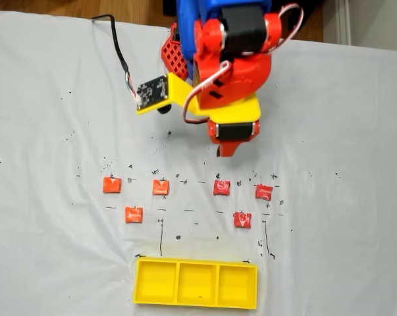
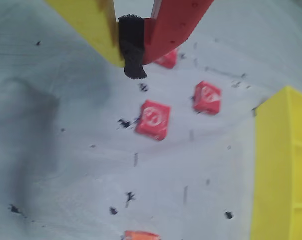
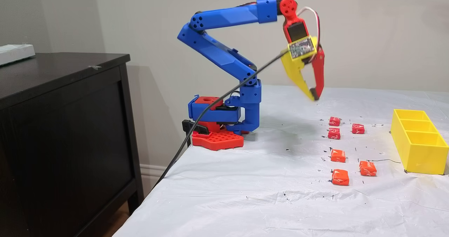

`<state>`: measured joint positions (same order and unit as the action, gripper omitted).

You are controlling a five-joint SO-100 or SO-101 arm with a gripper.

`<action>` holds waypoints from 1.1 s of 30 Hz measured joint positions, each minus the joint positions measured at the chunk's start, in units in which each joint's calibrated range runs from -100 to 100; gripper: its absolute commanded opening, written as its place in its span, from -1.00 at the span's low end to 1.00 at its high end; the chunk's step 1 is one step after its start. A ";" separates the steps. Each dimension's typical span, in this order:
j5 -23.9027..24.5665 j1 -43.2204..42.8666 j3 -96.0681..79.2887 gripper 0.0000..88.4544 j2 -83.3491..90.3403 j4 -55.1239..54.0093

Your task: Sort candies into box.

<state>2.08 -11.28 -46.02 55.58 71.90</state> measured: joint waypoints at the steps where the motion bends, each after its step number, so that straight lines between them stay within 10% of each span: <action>1: 0.15 -0.47 0.43 -1.00 -0.08 -0.08; 33: 7.03 -15.37 -1.80 -1.00 -12.44 -15.08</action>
<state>9.11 -26.65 -47.82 43.15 56.83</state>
